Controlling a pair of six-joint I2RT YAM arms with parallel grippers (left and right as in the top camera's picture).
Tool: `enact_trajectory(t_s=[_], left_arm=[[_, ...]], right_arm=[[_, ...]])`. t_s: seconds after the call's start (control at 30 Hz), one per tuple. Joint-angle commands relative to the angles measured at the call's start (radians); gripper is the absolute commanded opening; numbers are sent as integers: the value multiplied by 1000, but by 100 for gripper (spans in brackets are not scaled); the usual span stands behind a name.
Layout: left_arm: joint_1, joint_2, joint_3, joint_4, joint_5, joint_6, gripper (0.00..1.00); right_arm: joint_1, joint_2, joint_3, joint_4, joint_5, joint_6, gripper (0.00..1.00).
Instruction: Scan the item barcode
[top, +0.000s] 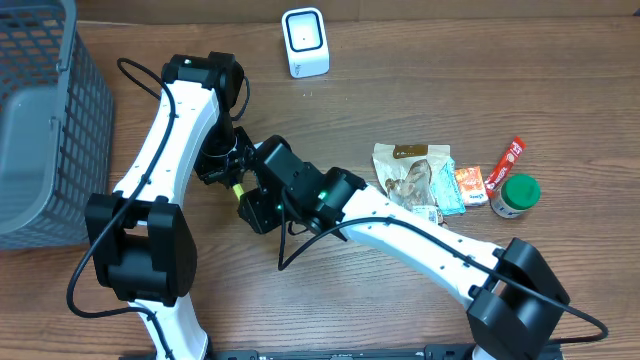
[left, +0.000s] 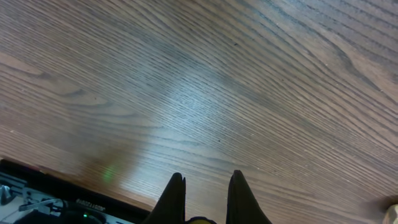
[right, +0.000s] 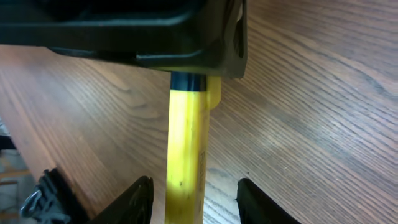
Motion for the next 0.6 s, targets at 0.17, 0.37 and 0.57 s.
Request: enact_trajectory(t_s=[0.17,0.37,0.57], left_arm=[[-8,-1,-1,1,47,-29,4],[-5,-1,-1,15,49,-30,4],[1,-1,-1,24,70,-29,4]], right_arm=[[54,23,-12,-2,92,40,45],[54,23,-12,2,89,46,41],[49,10,-9,6,108,42,42]])
